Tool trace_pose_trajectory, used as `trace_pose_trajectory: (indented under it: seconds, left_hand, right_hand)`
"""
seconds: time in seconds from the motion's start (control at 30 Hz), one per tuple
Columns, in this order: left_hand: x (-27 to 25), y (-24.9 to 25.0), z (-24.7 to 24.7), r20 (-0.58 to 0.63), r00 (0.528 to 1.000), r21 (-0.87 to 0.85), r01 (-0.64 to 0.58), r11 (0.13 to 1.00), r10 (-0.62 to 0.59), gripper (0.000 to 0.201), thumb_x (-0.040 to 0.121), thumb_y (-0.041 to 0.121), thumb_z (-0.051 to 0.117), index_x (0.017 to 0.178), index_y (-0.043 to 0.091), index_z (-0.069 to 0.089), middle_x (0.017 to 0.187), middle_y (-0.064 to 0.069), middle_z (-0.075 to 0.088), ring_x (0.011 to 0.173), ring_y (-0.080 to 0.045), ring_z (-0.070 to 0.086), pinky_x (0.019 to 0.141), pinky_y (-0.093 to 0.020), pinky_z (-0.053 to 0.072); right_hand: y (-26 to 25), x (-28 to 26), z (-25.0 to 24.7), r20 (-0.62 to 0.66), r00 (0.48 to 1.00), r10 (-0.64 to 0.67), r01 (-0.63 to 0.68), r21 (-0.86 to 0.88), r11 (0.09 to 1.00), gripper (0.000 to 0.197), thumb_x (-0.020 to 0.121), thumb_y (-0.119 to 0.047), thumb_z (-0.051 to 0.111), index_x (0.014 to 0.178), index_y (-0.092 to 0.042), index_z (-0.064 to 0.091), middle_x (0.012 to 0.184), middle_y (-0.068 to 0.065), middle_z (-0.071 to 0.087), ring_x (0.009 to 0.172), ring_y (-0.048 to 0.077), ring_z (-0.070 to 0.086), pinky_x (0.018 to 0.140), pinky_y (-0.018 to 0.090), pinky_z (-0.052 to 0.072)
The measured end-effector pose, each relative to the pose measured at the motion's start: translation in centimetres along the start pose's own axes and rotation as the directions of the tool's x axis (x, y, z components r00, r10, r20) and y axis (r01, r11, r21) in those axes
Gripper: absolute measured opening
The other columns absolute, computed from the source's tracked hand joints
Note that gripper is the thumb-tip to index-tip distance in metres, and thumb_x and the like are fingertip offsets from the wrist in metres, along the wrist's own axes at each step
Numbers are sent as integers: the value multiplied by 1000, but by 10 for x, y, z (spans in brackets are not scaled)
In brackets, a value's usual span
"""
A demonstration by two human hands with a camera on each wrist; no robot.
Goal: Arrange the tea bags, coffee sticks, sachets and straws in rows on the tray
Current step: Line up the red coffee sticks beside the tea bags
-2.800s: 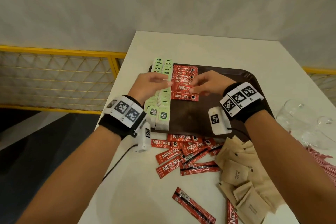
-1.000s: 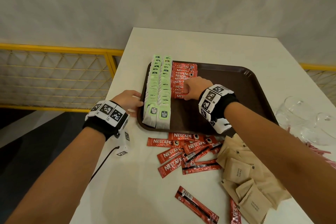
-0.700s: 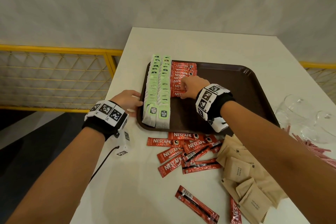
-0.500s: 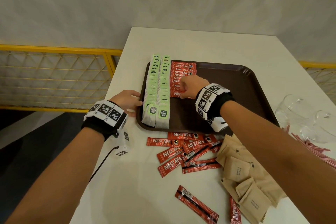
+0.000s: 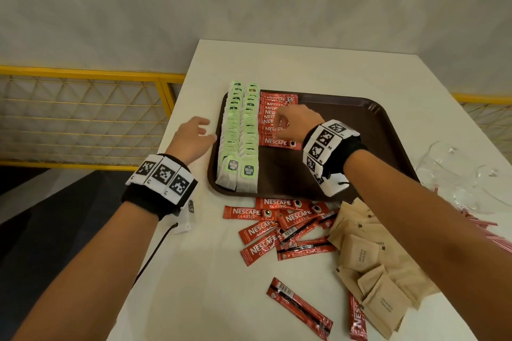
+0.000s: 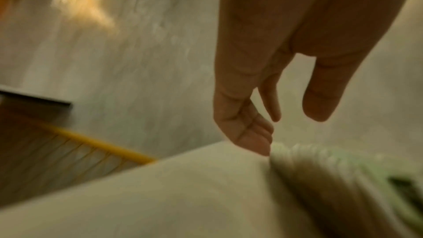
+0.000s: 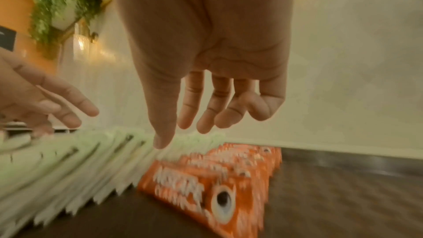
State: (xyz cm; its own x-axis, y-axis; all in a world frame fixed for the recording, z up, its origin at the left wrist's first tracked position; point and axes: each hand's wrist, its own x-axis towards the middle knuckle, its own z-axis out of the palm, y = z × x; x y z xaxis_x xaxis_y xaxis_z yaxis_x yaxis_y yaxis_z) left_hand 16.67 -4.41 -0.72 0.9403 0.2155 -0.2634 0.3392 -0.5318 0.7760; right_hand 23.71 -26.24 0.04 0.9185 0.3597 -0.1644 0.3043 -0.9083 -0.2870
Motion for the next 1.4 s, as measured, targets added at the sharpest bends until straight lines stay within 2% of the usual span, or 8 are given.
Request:
trace_pose_trajectory:
  seconds: [0.07,0.17,0.33,0.5,0.67,0.93,1.23,1.4]
  left_hand:
    - [-23,14,0,-42,980,50,-191,980,194,32,91,21,57,122,17,52,113,-4,55,98,-17,54,82,-28,44]
    - [-69,20,9,164,922,102,-370,923,352,23,89,30,59,111,26,54,102,7,54,91,-6,53,75,-18,43]
    - [-116,4,34,596,742,251,-536,806,308,66,81,51,62,137,28,37,132,4,38,123,-9,35,103,-28,35]
    - [-134,-2,59,760,615,408,-703,583,211,95,77,60,61,148,29,6,150,4,8,138,-16,7,114,-42,16]
    - [-141,10,84,754,645,529,-710,465,126,115,70,68,63,149,22,-6,156,0,-8,143,-24,-6,115,-53,11]
    - [-149,11,116,679,734,683,-634,361,4,140,56,71,72,146,17,-21,155,-7,-20,143,-31,-15,112,-59,3]
    - [-141,2,93,557,828,723,-516,459,54,119,67,69,64,149,15,-3,151,-7,8,139,-28,11,114,-49,18]
    - [-148,19,97,609,772,648,-618,445,185,87,80,59,58,146,21,16,146,-4,16,135,-23,16,108,-42,23]
  right_hand:
    - [-4,-13,-13,-42,999,-15,18,85,996,23,81,-32,70,97,-19,60,94,-5,55,91,13,54,81,32,45]
    - [-12,-56,-23,-126,991,-42,78,290,954,21,79,-31,72,92,-22,58,91,-4,59,78,8,52,76,26,45]
    - [-22,-137,-14,154,986,-64,13,313,950,27,79,-37,70,102,-30,56,97,-13,58,87,1,56,72,14,43]
    - [-11,-171,7,244,969,38,-62,91,994,31,84,-31,67,113,-26,57,102,-10,55,92,6,53,72,13,42]
    - [10,-175,24,192,949,251,-218,-176,960,24,91,-19,50,112,-24,61,114,3,60,102,22,59,90,37,49]
    - [-1,-166,35,173,982,80,1,-422,907,19,92,-14,48,107,-14,61,110,6,61,106,26,57,89,37,40]
    - [-13,-174,33,172,984,-44,68,-133,989,23,94,-24,47,112,-26,61,113,1,60,106,23,57,87,34,43]
    - [21,-205,15,268,962,-44,76,-109,991,48,80,-47,63,125,-38,48,124,-6,46,118,17,39,100,40,38]
